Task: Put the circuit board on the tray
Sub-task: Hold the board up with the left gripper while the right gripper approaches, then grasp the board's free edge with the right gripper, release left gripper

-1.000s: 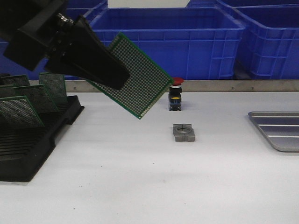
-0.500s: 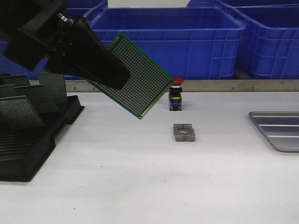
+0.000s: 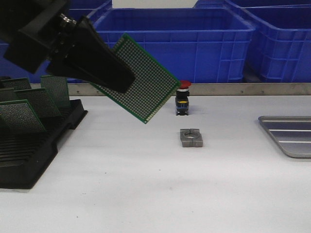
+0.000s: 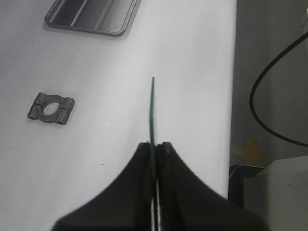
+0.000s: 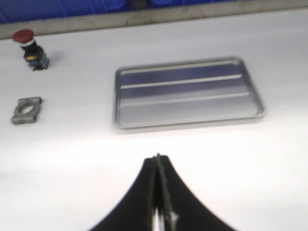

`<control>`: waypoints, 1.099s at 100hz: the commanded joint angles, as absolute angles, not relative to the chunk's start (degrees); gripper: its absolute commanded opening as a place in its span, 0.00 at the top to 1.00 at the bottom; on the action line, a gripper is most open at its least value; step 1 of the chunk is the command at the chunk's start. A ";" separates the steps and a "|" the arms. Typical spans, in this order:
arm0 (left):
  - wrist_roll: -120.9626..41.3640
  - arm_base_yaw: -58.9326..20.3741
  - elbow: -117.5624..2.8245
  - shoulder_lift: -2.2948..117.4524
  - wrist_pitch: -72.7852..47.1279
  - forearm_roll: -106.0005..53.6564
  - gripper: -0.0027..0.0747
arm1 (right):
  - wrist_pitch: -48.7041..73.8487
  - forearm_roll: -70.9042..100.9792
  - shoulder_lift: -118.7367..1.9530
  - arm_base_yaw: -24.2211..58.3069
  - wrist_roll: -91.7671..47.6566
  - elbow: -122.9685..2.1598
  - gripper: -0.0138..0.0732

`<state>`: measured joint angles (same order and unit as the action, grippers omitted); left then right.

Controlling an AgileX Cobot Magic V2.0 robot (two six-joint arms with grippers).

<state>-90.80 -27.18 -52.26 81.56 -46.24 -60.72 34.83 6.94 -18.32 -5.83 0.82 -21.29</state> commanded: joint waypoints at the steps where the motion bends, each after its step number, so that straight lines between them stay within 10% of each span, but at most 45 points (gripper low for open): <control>1: -90.64 -27.63 -54.04 80.07 -46.99 -64.26 0.99 | 30.76 13.04 -22.90 -3.12 0.00 -24.86 0.92; 32: -90.64 -27.63 -54.04 80.07 -46.99 -64.26 0.99 | 24.47 16.97 -35.24 12.72 -7.27 -28.71 0.28; 110: -90.64 -27.63 -54.04 80.07 -47.36 -64.26 0.99 | 34.80 40.52 -74.60 31.92 -65.40 -55.87 0.28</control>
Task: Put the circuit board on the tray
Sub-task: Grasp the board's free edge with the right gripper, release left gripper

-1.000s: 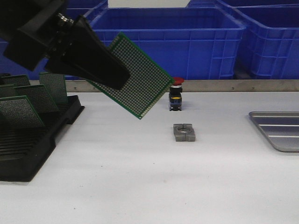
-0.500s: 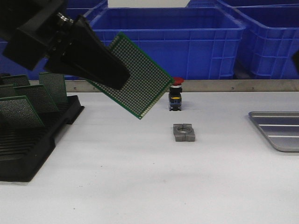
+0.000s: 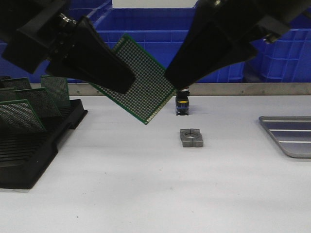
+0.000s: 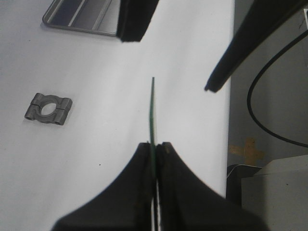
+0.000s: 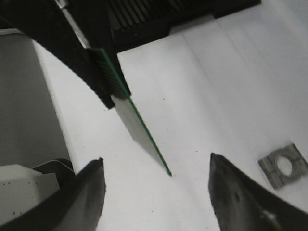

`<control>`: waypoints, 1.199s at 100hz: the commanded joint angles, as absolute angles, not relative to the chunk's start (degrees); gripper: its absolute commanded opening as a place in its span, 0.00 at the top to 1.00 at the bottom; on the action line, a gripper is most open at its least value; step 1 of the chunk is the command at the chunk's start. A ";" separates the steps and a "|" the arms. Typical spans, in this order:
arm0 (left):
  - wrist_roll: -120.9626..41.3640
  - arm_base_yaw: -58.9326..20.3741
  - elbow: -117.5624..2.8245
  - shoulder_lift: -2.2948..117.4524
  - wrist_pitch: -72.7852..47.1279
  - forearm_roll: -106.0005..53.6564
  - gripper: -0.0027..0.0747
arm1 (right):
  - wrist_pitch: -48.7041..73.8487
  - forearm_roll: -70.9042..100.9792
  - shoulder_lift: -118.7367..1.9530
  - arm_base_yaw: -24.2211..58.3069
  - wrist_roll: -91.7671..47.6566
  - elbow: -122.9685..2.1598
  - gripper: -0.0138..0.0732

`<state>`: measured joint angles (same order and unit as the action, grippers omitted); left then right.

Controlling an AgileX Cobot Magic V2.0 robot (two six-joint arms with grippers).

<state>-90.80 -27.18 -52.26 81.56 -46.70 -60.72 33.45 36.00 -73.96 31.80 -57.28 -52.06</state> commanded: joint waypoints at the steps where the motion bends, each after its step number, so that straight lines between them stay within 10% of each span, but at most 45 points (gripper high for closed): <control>1: -90.64 -27.63 -54.04 80.07 -47.36 -64.26 0.99 | 35.04 40.96 -74.79 31.92 -66.52 -56.22 0.28; 29: -90.64 -27.63 -54.04 80.07 -48.02 -64.26 0.99 | 42.40 45.19 -81.94 31.92 -71.69 -60.62 0.33; 59: -90.64 -27.63 -54.04 80.07 -48.86 -64.26 0.99 | 42.35 45.14 -83.94 31.92 -71.69 -61.06 0.98; 76: -90.64 -27.63 -54.04 80.07 -48.86 -64.26 0.98 | 42.35 45.14 -83.94 31.92 -71.69 -61.06 0.97; 107: -90.64 -26.96 -55.50 80.07 -48.24 -62.49 0.34 | 44.12 45.24 -83.94 30.12 -69.04 -60.98 0.97; 120: -90.64 -24.98 -58.71 79.97 -48.49 -62.49 0.29 | 47.38 45.24 -83.94 25.11 -65.30 -60.98 0.97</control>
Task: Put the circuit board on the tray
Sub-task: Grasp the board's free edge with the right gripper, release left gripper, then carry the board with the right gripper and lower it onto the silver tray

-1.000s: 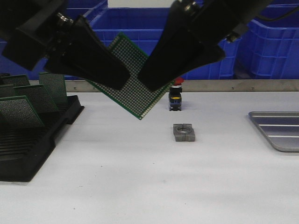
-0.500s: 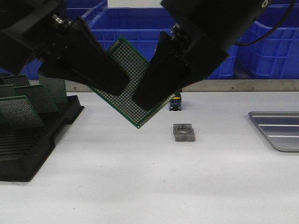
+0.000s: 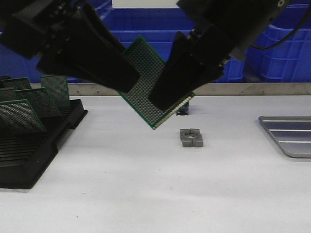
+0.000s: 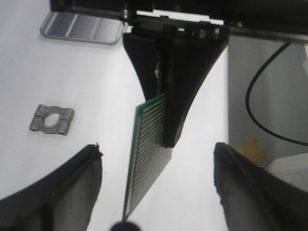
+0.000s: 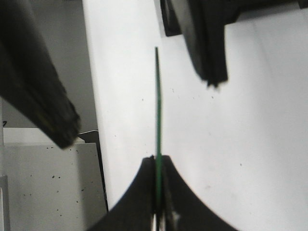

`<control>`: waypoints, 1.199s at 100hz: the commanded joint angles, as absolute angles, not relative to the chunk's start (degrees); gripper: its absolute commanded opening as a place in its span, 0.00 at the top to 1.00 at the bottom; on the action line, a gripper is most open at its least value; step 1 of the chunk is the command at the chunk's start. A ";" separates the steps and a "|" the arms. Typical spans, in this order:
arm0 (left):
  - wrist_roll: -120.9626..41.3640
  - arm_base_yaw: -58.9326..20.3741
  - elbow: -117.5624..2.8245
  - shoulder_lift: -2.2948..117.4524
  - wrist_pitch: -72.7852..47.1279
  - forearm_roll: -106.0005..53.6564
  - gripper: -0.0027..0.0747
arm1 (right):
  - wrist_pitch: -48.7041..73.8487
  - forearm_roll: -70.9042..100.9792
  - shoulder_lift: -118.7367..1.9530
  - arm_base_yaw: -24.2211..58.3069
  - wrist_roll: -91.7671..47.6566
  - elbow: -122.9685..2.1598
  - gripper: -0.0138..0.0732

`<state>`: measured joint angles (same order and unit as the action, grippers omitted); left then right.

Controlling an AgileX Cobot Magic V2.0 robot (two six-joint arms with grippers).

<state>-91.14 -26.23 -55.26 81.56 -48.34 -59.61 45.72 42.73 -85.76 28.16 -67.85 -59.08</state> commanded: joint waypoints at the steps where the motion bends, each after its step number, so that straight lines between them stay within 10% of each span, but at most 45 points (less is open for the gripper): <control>1: -90.64 -24.79 -58.85 79.97 -48.49 -62.49 0.29 | 47.55 45.24 -83.94 24.39 -64.87 -60.98 0.97; 86: -90.64 -22.91 -60.38 79.97 -48.28 -62.71 0.29 | 39.44 45.19 -100.64 -13.20 -52.97 -60.97 0.96; 95: -90.64 -22.91 -60.38 79.97 -48.28 -62.71 0.29 | 38.94 44.91 -100.64 -13.20 -53.11 -60.97 0.82; 110: -90.64 -22.91 -60.38 79.97 -48.47 -62.71 0.29 | 36.07 44.80 -100.59 -13.20 -53.11 -60.97 0.28; 120: -90.64 -22.91 -60.38 79.97 -48.80 -62.71 0.29 | 35.70 44.77 -100.38 -13.20 -53.11 -60.97 0.23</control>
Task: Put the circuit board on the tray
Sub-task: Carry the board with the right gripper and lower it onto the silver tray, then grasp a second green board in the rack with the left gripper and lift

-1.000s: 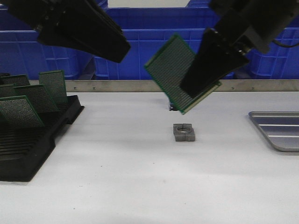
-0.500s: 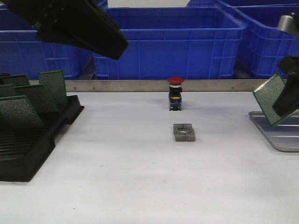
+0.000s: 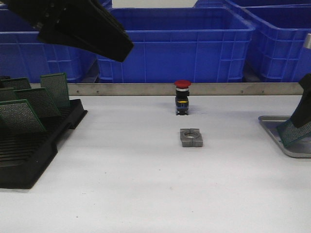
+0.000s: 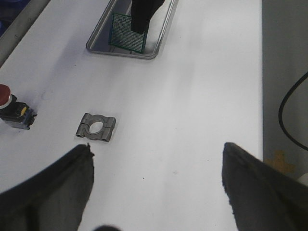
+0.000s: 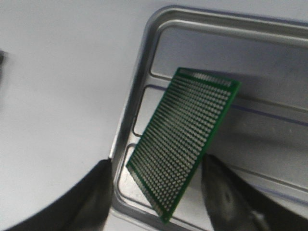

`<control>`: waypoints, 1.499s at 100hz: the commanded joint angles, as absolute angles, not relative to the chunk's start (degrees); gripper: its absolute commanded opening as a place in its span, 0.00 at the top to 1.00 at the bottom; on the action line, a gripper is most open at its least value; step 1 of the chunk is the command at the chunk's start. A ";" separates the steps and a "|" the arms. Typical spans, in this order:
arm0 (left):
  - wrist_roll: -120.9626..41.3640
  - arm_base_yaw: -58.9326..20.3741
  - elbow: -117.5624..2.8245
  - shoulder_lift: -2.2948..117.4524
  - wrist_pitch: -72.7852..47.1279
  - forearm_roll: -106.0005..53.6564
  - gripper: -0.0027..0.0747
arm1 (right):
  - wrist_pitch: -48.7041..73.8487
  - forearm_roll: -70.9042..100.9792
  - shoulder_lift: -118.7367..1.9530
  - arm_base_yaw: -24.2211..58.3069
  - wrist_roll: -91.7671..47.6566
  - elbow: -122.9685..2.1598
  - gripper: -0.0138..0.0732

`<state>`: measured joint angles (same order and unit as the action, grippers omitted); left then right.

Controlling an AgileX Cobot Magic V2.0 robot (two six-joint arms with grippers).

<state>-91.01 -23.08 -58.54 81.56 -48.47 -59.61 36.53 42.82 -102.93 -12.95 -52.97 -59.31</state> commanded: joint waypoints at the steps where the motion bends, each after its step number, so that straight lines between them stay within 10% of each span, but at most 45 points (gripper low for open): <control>1: -90.64 -22.91 -60.38 79.97 -48.80 -62.71 0.29 | 35.70 44.73 -100.31 -13.20 -53.11 -60.97 0.23; 104: -69.81 -20.56 -63.55 78.54 -48.78 -2.22 0.30 | 38.03 42.50 -81.56 -13.20 -53.11 -60.97 0.26; 150: -68.10 -14.30 -63.55 84.16 -42.26 -5.25 0.30 | 38.85 44.11 -81.56 -13.20 -53.11 -60.97 0.26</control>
